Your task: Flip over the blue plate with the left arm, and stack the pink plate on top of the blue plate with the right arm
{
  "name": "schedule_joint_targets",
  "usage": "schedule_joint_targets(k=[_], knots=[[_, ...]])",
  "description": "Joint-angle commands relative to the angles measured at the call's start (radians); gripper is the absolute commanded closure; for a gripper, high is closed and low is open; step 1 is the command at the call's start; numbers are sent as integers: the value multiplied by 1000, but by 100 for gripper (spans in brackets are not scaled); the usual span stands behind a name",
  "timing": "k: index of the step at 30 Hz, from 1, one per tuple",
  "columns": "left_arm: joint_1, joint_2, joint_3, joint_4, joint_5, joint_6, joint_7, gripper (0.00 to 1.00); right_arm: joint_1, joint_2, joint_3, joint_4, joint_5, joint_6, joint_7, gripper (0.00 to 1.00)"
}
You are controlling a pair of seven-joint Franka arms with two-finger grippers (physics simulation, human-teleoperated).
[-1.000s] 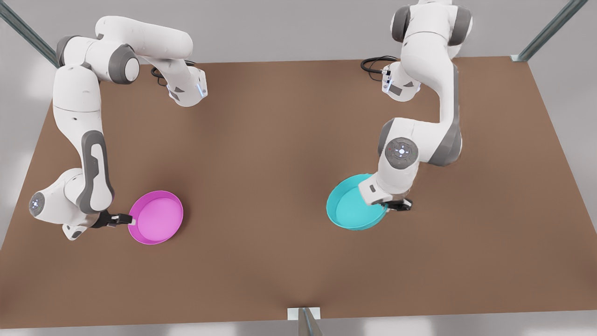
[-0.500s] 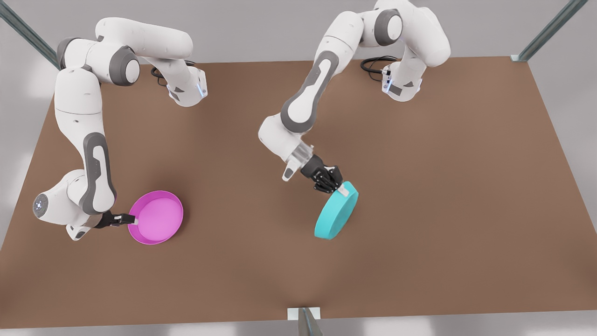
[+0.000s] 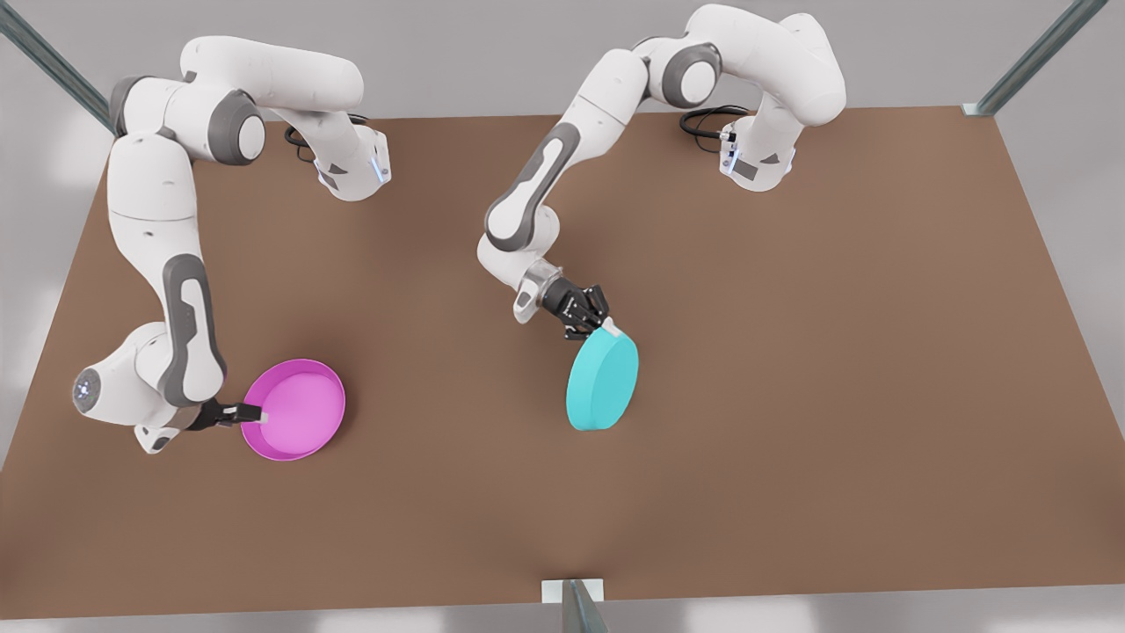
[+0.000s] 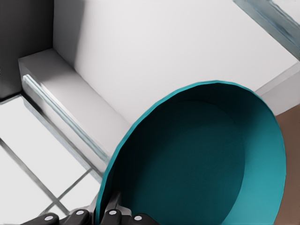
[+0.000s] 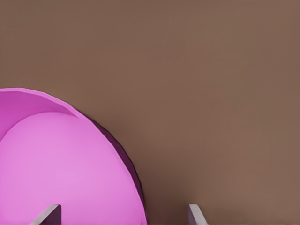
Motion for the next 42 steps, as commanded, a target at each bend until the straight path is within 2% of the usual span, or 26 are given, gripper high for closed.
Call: schedule_joint_targets(k=[1,15,17,18,19,20,22,26,27,29,31,32,34,35,37,40,41,42], knots=[[0,16,-4,0,7,-2,-598,79,-1,-2,4,-6,2,2,-6,0],[-14,79,-34,8,3,-16,-653,79,-1,-2,4,-11,1,7,-22,0],[-26,85,-37,10,-2,-18,-653,47,-1,-2,4,-9,1,7,-30,0],[-31,89,-37,10,-2,-18,-653,18,1,0,2,-11,1,10,-35,0],[-35,94,-37,8,-4,-18,-652,16,1,0,2,-9,1,12,-35,0],[-50,102,-37,8,-8,-18,-652,7,1,0,2,-9,1,12,-35,0],[-96,117,-37,8,-50,-28,-655,1,1,0,2,-9,1,12,-35,0],[-130,94,-80,28,-122,-51,-653,1,1,0,4,-9,1,12,-35,0],[-129,82,-80,120,-188,-74,-644,1,1,0,2,-9,1,12,-35,0],[-129,-88,-100,229,-433,-136,-616,4,-1,0,4,-9,1,12,-35,0],[-126,-358,-104,289,-672,-242,-380,4,1,0,4,-9,1,12,-35,0],[-69,-539,-104,301,-752,-303,-249,3,1,0,4,-9,1,12,-35,0],[241,-883,-93,304,-953,-530,181,0,2,0,4,-6,1,12,-35,3],[409,-925,-63,303,-993,-576,431,0,4,0,4,-6,1,13,-35,8],[600,-895,34,299,-992,-591,865,0,7,9,4,-2,1,18,-35,11],[813,-845,42,252,-1010,-489,1235,0,7,17,4,0,-1,35,-35,14],[937,-829,-59,258,-1025,-444,1274,0,7,18,4,0,-1,35,-35,15],[1181,-825,-329,273,-1018,-436,1278,0,7,18,4,0,-1,35,-35,20]])
